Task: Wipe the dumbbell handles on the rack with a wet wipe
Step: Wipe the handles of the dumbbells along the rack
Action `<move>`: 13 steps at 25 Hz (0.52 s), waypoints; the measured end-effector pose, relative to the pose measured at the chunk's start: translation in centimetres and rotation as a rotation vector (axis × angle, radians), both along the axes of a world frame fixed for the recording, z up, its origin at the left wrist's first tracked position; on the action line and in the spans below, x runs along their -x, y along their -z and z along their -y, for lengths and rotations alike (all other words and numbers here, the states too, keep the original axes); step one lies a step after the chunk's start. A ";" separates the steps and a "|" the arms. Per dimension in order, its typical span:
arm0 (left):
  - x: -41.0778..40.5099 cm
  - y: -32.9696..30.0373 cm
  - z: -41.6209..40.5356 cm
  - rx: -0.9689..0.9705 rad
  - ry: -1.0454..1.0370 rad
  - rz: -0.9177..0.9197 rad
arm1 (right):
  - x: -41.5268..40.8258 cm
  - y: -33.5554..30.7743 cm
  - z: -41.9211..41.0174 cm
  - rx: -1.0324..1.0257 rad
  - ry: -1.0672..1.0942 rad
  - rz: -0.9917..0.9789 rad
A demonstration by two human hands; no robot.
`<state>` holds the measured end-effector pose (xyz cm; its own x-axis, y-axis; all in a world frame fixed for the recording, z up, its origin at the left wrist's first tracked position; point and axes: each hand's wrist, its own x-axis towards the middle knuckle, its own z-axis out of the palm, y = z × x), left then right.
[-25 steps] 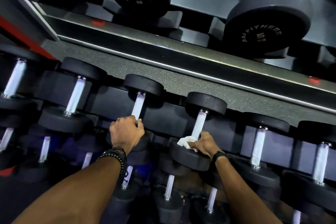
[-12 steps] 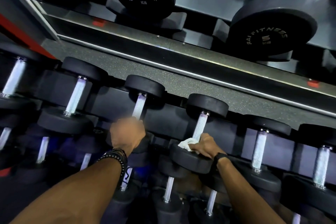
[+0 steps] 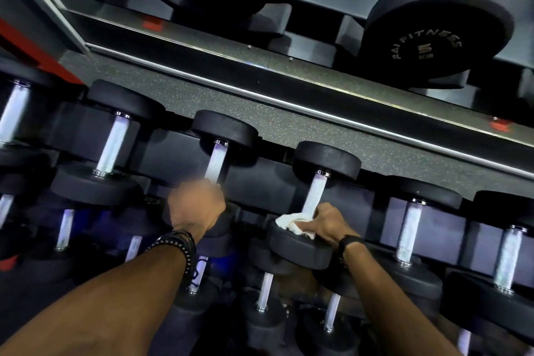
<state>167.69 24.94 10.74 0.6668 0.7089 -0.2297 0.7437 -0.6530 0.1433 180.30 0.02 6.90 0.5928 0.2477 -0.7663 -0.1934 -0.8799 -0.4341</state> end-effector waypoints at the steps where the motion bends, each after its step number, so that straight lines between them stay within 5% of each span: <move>1: 0.0 0.0 0.0 0.001 -0.002 -0.002 | 0.1 -0.1 -0.3 0.091 -0.047 0.088; 5: -0.1 -0.2 0.1 0.002 -0.006 0.000 | -0.7 -0.8 0.6 -0.046 -0.081 -0.128; 11: -0.1 -0.2 0.1 0.012 -0.010 0.003 | 2.3 0.5 -0.7 0.050 0.083 0.274; 13: -0.1 -0.1 0.1 0.014 -0.009 0.010 | 2.5 0.7 -0.9 -0.030 0.315 0.181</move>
<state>167.79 24.84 10.86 0.6625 0.7120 -0.2326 0.7482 -0.6440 0.1598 177.80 0.96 6.21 0.7687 0.0520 -0.6375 -0.3709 -0.7757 -0.5106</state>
